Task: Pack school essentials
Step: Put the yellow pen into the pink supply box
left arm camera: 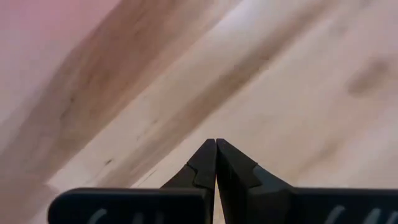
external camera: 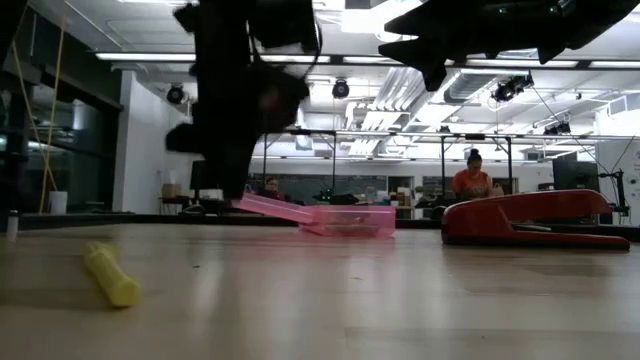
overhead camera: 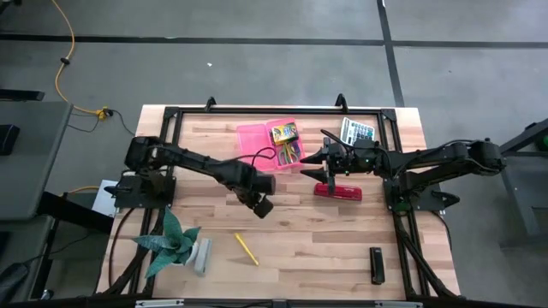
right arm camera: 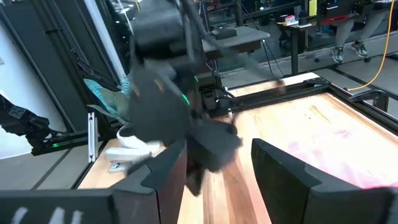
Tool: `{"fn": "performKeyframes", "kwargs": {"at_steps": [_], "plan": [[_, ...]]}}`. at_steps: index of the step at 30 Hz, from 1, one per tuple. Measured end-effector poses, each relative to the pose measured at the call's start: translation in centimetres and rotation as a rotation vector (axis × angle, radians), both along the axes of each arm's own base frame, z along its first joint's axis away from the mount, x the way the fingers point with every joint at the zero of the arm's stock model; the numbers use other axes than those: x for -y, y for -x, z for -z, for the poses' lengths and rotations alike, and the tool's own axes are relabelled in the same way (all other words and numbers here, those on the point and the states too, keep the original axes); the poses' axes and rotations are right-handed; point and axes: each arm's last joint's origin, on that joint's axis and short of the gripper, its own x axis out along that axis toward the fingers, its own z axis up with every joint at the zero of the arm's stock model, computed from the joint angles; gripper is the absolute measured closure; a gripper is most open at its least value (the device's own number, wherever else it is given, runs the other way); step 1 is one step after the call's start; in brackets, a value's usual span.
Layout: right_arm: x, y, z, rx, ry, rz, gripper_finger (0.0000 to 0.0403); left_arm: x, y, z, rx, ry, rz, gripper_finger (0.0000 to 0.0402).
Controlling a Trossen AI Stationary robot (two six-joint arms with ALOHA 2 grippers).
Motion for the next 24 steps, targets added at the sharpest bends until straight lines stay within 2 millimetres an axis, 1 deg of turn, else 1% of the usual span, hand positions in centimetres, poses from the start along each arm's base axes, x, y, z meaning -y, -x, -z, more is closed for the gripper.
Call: {"fn": "performKeyframes", "kwargs": {"at_steps": [3, 6, 8, 12, 16, 19, 22, 24], "plan": [[0.0, 0.0, 0.0, 0.000, -0.001, 0.000, 0.0231, 1.3, 0.0, -2.0, 0.081, -0.039, 0.182, 0.0401], [0.0, 0.0, 0.1, -0.008, -0.001, 0.000, 0.0231, 3.3, 0.7, -3.2, 0.115, -0.076, 0.399, 0.0392], [0.0, 0.0, 0.1, -0.008, -0.002, 0.000, 0.0231, 4.6, 1.2, -3.6, 0.123, -0.085, 0.523, 0.0380], [0.0, 0.0, 0.2, -0.017, -0.002, 0.000, 0.0231, 7.4, 1.8, -3.5, 0.147, -0.092, 0.858, 0.0340], [0.0, 0.0, 0.2, -0.019, -0.021, 0.002, 0.0231, 9.7, 1.9, -3.3, 0.207, -0.109, 1.147, 0.0281], [0.0, 0.0, 0.2, -0.020, -0.031, 0.003, 0.0231, 10.9, 1.6, -3.5, 0.284, -0.152, 1.252, 0.0232], [0.0, 0.0, 0.2, -0.023, -0.029, 0.010, 0.0231, 11.7, 1.2, -2.8, 0.311, -0.182, 1.320, 0.0193], [0.1, 0.0, 0.2, -0.024, -0.034, 0.034, 0.0231, 12.2, 0.8, -2.1, 0.308, -0.186, 1.348, 0.0176]]}}
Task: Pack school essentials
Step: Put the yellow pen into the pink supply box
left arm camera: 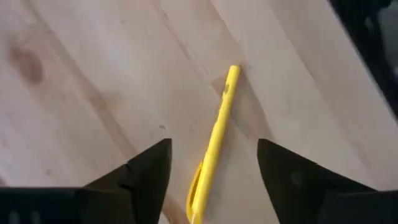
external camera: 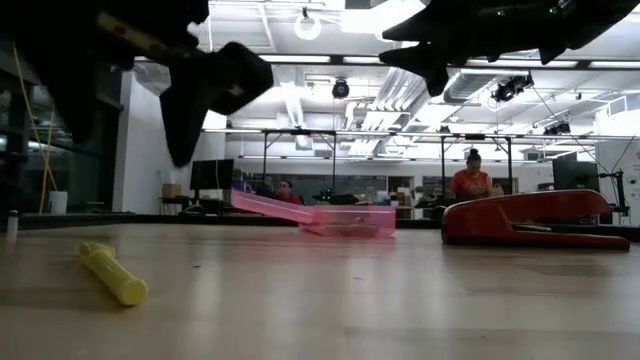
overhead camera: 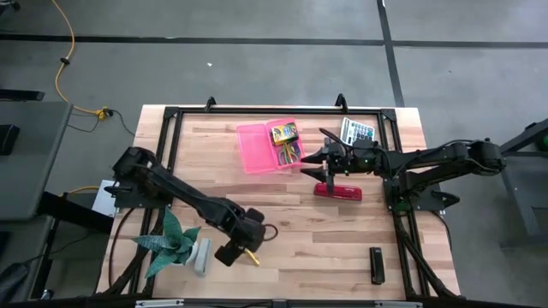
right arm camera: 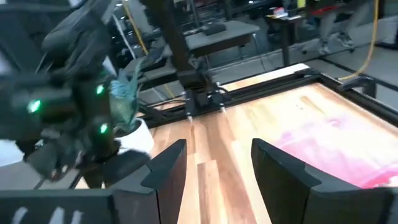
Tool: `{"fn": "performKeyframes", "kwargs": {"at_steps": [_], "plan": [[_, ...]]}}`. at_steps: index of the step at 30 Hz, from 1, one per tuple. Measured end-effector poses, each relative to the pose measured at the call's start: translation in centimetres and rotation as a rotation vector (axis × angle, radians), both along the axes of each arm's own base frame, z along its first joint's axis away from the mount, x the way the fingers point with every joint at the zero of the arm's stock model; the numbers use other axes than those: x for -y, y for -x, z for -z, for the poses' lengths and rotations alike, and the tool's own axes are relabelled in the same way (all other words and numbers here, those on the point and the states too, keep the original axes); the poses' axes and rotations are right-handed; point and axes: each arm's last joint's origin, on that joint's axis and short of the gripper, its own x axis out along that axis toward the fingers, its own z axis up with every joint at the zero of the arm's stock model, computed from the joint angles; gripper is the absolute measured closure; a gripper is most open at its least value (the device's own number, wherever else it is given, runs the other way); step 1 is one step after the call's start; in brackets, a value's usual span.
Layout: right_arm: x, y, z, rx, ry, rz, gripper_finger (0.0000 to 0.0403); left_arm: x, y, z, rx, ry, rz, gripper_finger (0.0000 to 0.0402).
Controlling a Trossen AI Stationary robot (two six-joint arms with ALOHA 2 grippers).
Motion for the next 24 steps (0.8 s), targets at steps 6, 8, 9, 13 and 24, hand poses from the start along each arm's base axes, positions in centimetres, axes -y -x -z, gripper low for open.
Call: {"fn": "performKeyframes", "kwargs": {"at_steps": [6, 8, 9, 13, 24], "plan": [[0.1, 0.0, 0.0, 0.000, -0.017, 0.029, 0.0231, 1.2, -0.6, 2.6, -0.038, -0.074, 0.109, 0.0163], [0.1, 0.0, 0.0, 0.000, -0.017, 0.029, 0.0231, 1.3, -0.8, 3.4, -0.046, -0.112, 0.128, 0.0163], [0.1, 0.0, 0.0, 0.001, -0.020, 0.029, 0.0231, 1.3, -0.8, 3.8, -0.058, -0.127, 0.136, 0.0163], [0.1, 0.0, 0.0, 0.001, -0.027, 0.030, 0.0231, 1.3, -0.9, 4.7, -0.080, -0.134, 0.142, 0.0164], [0.2, 0.0, 0.1, -0.007, -0.022, 0.056, 0.0231, 1.0, -1.3, 5.9, -0.102, -0.152, 0.167, 0.0296]]}}
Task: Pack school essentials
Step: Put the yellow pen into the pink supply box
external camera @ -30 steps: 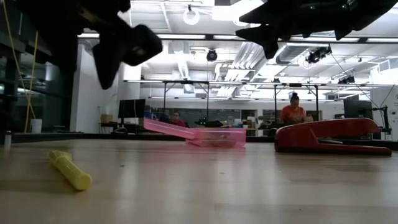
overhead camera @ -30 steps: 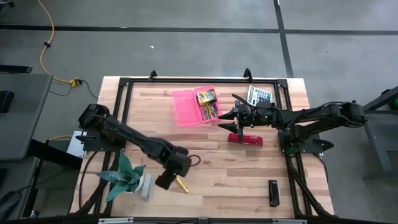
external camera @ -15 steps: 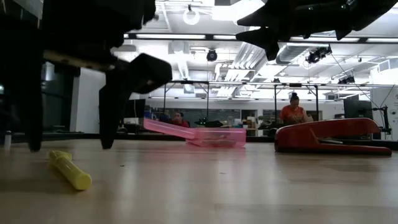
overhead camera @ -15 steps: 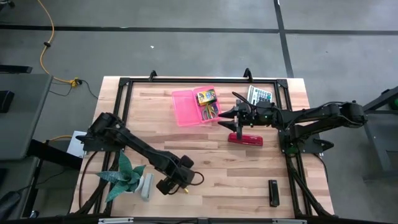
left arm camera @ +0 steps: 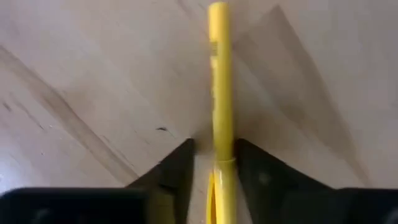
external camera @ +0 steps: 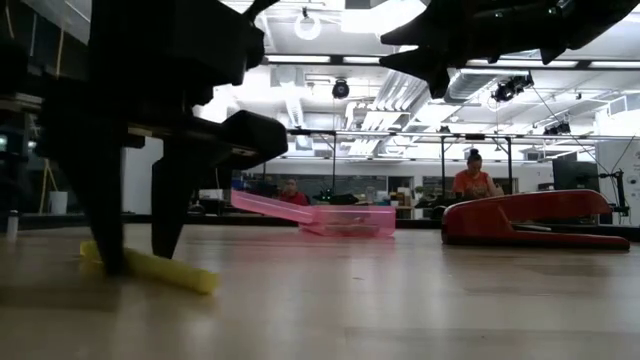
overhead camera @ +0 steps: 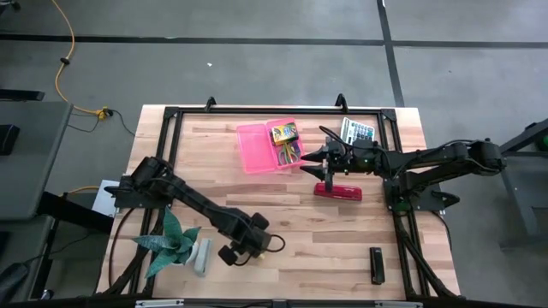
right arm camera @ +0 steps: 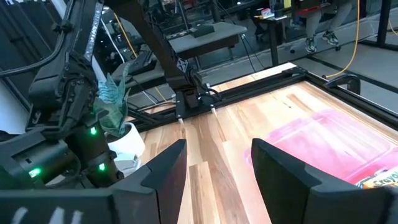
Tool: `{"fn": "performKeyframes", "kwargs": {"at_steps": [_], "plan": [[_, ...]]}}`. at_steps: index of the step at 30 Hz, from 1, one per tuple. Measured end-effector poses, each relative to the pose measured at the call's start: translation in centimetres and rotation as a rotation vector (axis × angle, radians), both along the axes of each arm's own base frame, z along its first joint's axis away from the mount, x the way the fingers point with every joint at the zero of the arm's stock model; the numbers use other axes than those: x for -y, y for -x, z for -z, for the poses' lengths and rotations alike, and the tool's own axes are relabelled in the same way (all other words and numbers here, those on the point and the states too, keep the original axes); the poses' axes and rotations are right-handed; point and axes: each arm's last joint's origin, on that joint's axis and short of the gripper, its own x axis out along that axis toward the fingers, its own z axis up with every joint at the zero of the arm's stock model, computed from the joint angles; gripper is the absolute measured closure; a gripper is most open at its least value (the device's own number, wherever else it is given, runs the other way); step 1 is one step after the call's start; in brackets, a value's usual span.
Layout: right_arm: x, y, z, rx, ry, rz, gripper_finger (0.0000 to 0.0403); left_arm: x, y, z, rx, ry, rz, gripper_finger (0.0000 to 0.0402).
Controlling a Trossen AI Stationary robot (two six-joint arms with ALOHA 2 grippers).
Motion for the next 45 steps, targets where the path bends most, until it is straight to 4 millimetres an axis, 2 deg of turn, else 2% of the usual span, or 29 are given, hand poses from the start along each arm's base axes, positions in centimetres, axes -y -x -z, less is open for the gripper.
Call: {"fn": "performKeyframes", "kwargs": {"at_steps": [4, 6, 10, 13, 16, 20, 24, 29, 32, 34, 45], "plan": [[0.0, 0.0, 0.0, -0.003, -0.001, 0.000, 0.0231, -0.7, -0.1, 0.0, -0.012, 0.003, -0.025, 0.0365], [0.0, 0.0, 0.0, -0.003, 0.000, 0.000, 0.0231, -1.2, -0.1, -0.1, -0.024, 0.009, -0.044, 0.0387], [0.0, 0.0, 0.0, -0.004, 0.000, 0.000, 0.0231, -3.5, -0.1, -0.6, -0.052, 0.001, -0.109, 0.0385], [0.0, 0.0, 0.1, -0.007, 0.007, -0.001, 0.0231, -6.2, -0.2, -2.2, -0.025, 0.031, -0.221, 0.0391], [0.0, 0.0, 0.1, -0.008, 0.008, -0.001, 0.0231, -9.4, 0.8, -3.7, 0.022, 0.109, -0.354, 0.0396], [0.0, 0.0, 0.1, -0.008, 0.008, -0.001, 0.0231, -13.3, 3.3, -6.3, 0.237, 0.208, -0.591, 0.0397], [0.0, 0.0, 0.0, -0.005, 0.008, -0.001, 0.0231, -15.8, 6.7, -8.7, 0.557, 0.345, -0.820, 0.0398], [0.0, 0.0, -0.3, 0.027, 0.003, 0.000, 0.0231, -16.9, 10.3, -10.6, 1.023, 0.527, -1.008, 0.0398], [0.0, 0.0, -0.5, 0.053, 0.005, 0.000, 0.0231, -17.0, 11.6, -11.0, 1.268, 0.608, -1.058, 0.0399], [0.0, -0.1, -0.8, 0.080, 0.008, 0.000, 0.0231, -16.9, 12.1, -11.0, 1.369, 0.647, -1.048, 0.0399], [0.0, -0.1, -0.9, 0.094, 0.006, 0.000, 0.0231, -16.8, 12.2, -11.0, 1.392, 0.654, -1.017, 0.0399]]}}
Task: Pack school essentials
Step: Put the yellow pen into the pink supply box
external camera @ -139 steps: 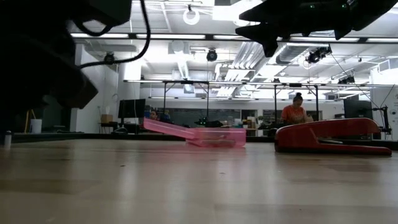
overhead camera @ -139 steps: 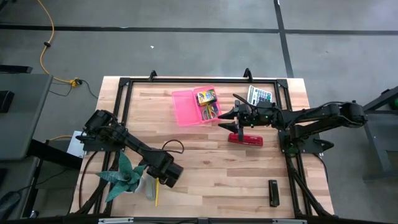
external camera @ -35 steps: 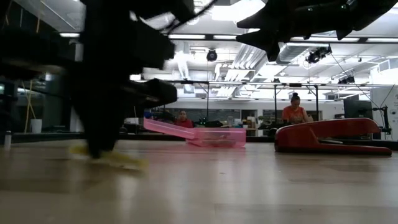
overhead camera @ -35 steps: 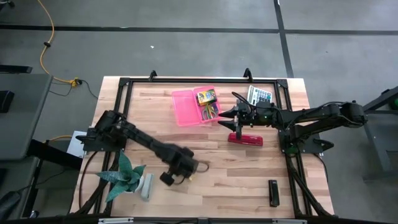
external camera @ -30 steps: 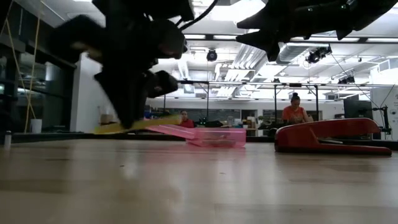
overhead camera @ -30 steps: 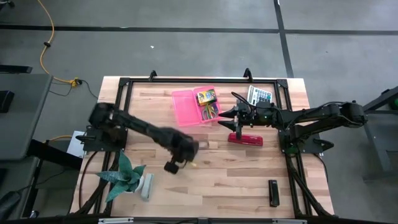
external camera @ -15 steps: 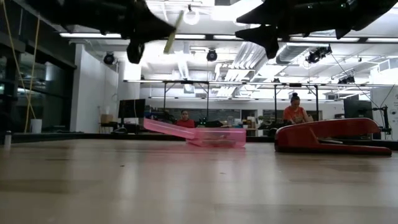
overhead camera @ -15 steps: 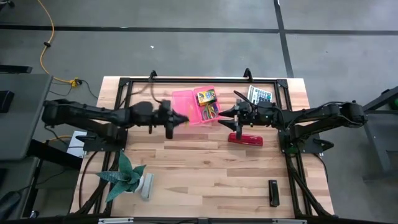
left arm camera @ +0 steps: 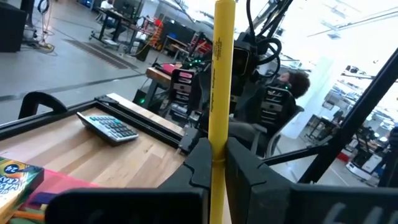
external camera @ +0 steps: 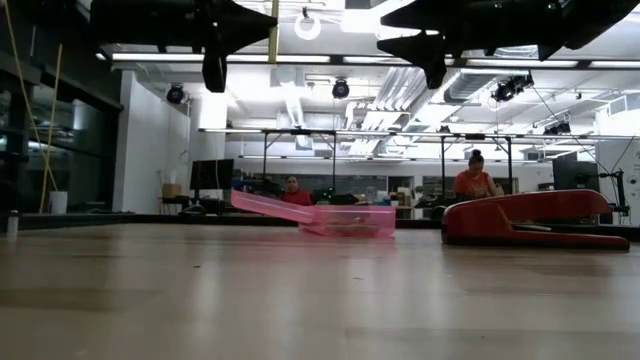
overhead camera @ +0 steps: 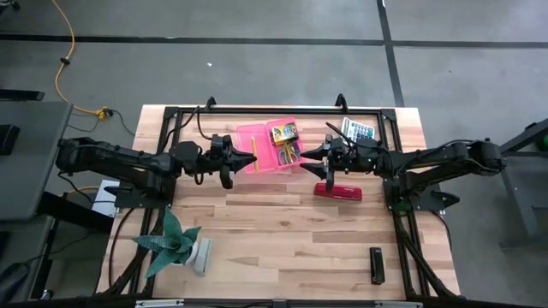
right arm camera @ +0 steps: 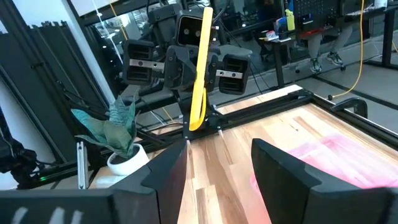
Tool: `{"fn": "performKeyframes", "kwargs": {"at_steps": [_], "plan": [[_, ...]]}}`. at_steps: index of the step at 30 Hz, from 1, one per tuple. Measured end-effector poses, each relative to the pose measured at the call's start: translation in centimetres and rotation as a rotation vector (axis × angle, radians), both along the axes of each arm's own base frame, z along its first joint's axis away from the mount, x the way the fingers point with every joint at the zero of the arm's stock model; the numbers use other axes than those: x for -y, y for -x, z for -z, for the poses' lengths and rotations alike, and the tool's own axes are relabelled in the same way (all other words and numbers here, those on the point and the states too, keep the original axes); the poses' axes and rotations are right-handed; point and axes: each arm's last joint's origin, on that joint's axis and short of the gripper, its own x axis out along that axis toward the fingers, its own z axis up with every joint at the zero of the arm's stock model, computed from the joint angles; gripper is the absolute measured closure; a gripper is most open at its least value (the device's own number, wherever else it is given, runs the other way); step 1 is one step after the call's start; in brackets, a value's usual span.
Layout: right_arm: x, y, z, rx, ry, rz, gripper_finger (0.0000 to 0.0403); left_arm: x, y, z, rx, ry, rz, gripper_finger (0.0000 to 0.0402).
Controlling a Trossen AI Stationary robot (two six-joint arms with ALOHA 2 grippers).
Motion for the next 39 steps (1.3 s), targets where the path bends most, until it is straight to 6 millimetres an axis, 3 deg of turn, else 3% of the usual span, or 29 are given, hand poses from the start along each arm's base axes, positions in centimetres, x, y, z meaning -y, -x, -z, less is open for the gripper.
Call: {"fn": "performKeyframes", "kwargs": {"at_steps": [7, 17, 21, 27, 31, 37, 39], "plan": [[0.0, -0.9, 0.1, 0.002, -0.224, -0.013, 0.0231, -0.2, -1.1, -0.4, -0.046, -0.046, 0.002, 0.0399], [0.8, -6.6, -1.8, 0.010, -0.155, -0.033, 0.0216, -0.8, -6.2, -0.3, -0.134, -0.044, 0.105, 0.0399], [1.1, -7.6, -2.3, 0.016, -0.156, -0.038, 0.0214, -0.9, -6.8, -0.1, -0.126, -0.026, 0.111, 0.0399], [1.1, -7.5, -2.7, 0.024, -0.172, -0.069, 0.0220, -0.8, -6.7, -0.4, -0.116, -0.035, 0.107, 0.0399], [1.1, -7.5, -2.9, 0.036, -0.172, -0.073, 0.0259, -0.8, -6.6, -0.6, -0.110, -0.044, 0.101, 0.0399], [1.0, -7.5, -2.9, 0.034, -0.160, -0.081, 0.0383, -0.8, -6.6, -0.6, -0.109, -0.042, 0.098, 0.0399], [1.0, -7.5, -2.9, 0.034, -0.151, -0.082, 0.0386, -0.8, -6.6, -0.6, -0.109, -0.041, 0.092, 0.0395]]}}
